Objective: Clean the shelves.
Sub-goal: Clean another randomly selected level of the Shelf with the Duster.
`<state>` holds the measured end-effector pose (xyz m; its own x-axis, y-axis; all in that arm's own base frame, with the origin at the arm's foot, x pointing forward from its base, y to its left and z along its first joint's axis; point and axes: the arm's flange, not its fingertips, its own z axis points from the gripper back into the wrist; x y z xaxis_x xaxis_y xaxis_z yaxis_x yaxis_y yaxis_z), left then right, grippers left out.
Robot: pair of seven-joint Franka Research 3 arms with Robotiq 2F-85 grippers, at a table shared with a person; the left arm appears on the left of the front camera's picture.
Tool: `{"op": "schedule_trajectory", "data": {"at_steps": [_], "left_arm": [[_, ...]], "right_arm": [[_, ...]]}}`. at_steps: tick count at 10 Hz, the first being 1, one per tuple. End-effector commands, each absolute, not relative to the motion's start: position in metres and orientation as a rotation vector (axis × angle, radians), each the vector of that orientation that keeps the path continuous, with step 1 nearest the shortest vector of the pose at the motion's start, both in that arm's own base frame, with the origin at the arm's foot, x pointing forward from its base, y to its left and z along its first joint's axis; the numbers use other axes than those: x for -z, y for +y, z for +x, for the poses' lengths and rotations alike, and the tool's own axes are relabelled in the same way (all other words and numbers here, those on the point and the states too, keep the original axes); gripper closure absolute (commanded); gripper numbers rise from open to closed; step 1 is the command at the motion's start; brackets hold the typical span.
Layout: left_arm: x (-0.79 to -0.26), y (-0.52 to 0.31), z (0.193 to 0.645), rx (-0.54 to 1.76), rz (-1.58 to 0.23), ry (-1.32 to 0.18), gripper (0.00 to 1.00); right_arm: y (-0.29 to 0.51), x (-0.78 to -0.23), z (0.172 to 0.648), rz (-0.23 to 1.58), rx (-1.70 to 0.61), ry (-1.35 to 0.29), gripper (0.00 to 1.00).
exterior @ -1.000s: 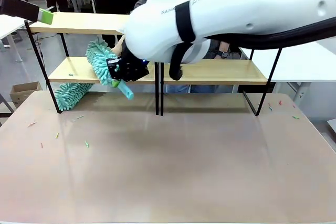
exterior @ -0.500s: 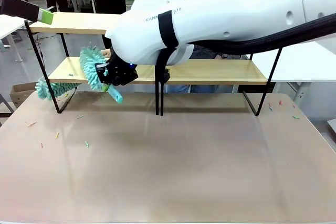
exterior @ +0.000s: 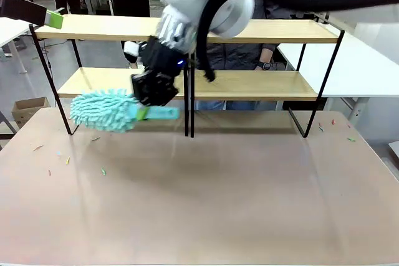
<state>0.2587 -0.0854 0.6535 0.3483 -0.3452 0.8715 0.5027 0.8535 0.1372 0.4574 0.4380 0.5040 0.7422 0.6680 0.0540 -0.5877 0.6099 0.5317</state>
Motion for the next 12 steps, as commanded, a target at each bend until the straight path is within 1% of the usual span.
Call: {"op": "schedule_trajectory", "data": {"at_steps": [1,3,4,6,7,9,11,12], "left_arm": [[-0.653,-0.085,0.259,0.553,-0.168,-1.085,0.00],[-0.653,-0.085,0.259,0.553,-0.168,-1.085,0.00],[-0.653,-0.085,0.259,0.553,-0.168,-1.085,0.00],[-0.653,-0.085,0.259,0.553,-0.168,-1.085,0.00],[-0.653,-0.085,0.259,0.553,-0.168,-1.085,0.00],[-0.653,-0.085,0.259,0.553,-0.168,-1.085,0.00],[-0.653,-0.085,0.259,0.553,-0.168,-1.085,0.00],[-0.653,-0.085,0.259,0.553,-0.168,-1.085,0.00]], "right_arm": [[0.386,-0.539,0.454,0.622,-0.724,0.086,0.88],[0.366,-0.539,0.440,0.706,-0.759,0.115,0.88],[0.354,-0.537,0.427,0.715,-0.773,0.180,0.88],[0.292,-0.547,0.387,0.714,-0.763,0.272,0.88],[0.242,-0.553,0.359,0.709,-0.717,0.255,0.88],[0.158,-0.561,0.308,0.803,-0.620,0.068,0.88],[0.091,-0.562,0.257,0.945,-0.556,-0.196,0.88],[0.065,-0.563,0.241,1.053,-0.517,-0.350,0.88]]}}
